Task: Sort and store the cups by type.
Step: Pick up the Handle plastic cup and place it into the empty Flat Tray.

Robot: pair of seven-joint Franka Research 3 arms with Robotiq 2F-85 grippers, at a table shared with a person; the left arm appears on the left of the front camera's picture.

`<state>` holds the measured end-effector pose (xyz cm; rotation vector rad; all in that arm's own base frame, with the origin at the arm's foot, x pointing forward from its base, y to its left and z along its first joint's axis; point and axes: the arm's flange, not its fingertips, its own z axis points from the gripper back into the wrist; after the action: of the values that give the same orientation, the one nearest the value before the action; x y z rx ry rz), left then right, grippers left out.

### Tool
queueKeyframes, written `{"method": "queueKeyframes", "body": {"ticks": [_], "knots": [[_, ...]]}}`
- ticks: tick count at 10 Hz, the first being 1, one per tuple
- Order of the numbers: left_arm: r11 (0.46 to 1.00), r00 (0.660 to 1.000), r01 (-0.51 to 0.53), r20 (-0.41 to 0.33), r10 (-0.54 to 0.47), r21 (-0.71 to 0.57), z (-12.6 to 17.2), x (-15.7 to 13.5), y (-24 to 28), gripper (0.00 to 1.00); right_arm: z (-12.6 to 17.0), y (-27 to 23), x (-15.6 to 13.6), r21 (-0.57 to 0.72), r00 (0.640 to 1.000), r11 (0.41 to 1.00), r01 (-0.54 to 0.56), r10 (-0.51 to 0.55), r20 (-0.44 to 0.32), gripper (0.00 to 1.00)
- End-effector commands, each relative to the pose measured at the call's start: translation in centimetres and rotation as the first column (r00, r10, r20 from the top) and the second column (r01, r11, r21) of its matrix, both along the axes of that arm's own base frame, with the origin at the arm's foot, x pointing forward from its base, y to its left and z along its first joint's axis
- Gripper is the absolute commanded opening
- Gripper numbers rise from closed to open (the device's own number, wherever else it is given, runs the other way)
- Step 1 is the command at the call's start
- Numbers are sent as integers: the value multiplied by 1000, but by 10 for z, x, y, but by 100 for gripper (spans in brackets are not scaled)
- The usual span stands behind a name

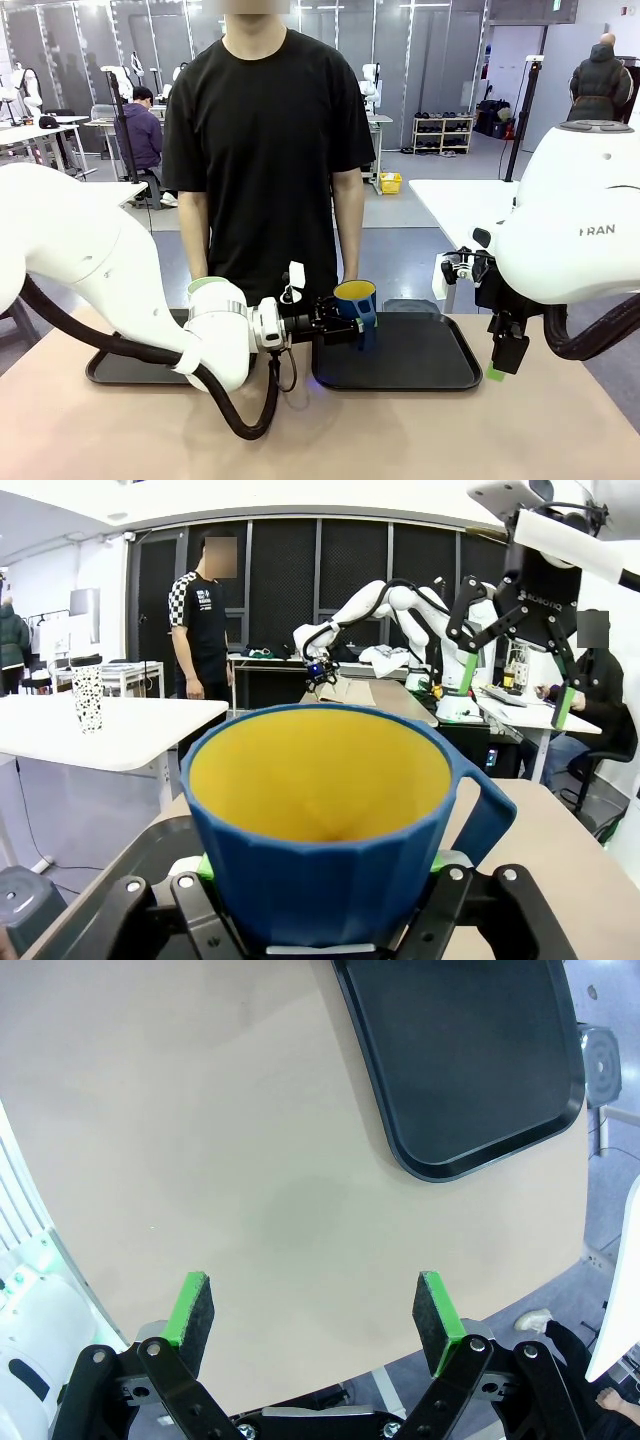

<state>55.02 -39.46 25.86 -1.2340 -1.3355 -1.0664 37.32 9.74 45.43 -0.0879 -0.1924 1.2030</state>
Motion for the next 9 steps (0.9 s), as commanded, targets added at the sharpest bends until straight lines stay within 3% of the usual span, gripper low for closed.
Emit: {"method": "queueKeyframes", "body": {"ticks": [1, 9], "knots": [[999, 999, -34, 3, 34, -8, -1, 10, -18, 74, 1, 0, -2, -17, 1000, 1000, 21, -21, 2, 100], [981, 988, -153, 54, 148, 120, -35, 18, -37, 74, 1, 0, -2, -17, 1000, 1000, 21, -21, 2, 100]]}}
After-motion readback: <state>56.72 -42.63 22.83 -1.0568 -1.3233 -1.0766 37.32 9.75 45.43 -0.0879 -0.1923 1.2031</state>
